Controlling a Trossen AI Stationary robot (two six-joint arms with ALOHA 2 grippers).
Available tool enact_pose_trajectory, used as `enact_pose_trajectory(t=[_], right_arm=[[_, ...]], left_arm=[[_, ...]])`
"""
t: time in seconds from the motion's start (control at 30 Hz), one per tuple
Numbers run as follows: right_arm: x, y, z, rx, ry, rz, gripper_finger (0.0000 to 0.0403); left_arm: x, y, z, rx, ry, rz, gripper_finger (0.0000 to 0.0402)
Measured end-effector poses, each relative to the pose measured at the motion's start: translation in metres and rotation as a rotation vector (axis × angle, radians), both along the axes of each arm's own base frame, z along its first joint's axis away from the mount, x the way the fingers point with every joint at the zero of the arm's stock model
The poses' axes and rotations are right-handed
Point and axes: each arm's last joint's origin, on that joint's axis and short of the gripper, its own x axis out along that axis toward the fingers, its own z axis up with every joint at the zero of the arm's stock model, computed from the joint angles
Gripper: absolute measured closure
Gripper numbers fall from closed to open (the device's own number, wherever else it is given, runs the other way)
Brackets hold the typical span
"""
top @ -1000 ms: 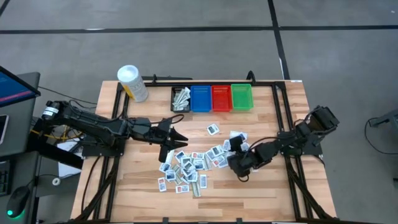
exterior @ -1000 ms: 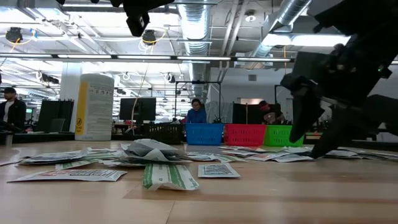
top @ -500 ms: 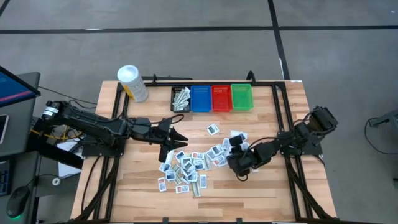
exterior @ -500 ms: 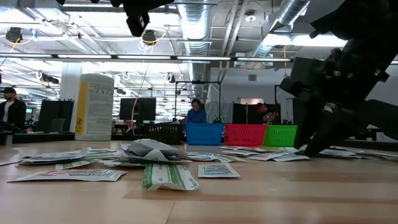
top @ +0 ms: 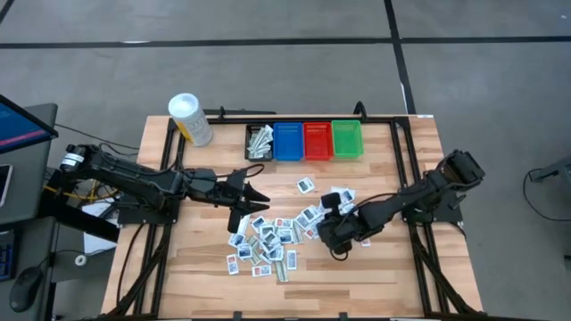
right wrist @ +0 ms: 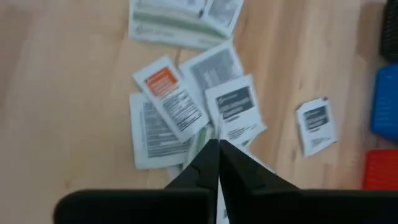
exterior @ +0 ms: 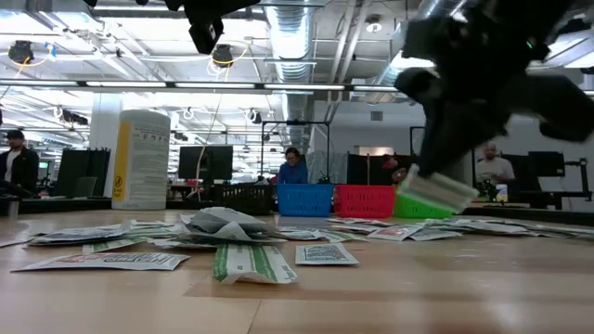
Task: Pick & Place First Aid Supplies
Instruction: Put the green bandage pack in the black bin
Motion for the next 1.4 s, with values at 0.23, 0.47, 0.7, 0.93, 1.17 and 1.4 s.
enact_pose_trajectory(t=[0.23,0.47,0.7,0.93,1.17,1.4], right_arm=[[0.016,-0.017,0.059,0.104,-0.216,-0.077,0.0402],[0.018,-0.042,0.147,0.409,-0.719,-0.027,0.0402],[0.015,-0.05,0.184,0.543,-0.993,0.047,0.0402],[0.023,-0.043,0.178,0.581,-0.995,0.1,0.0403],[0.029,-0.04,0.175,0.587,-1.009,0.108,0.0403],[0.031,-0.04,0.174,0.586,-1.018,0.107,0.0403]], left_arm=[[0.0,0.0,0.0,0.015,-0.002,-0.003,0.0295],[0.0,-0.002,0.0,0.191,-0.027,-0.066,0.0295],[0.004,-0.003,0.01,0.218,-0.155,-0.06,0.0295],[0.02,-0.002,0.006,0.204,-0.243,-0.034,0.0289],[0.032,-0.004,-0.002,0.197,-0.283,-0.028,0.0253],[0.042,-0.007,-0.01,0.16,-0.331,-0.026,0.0231]])
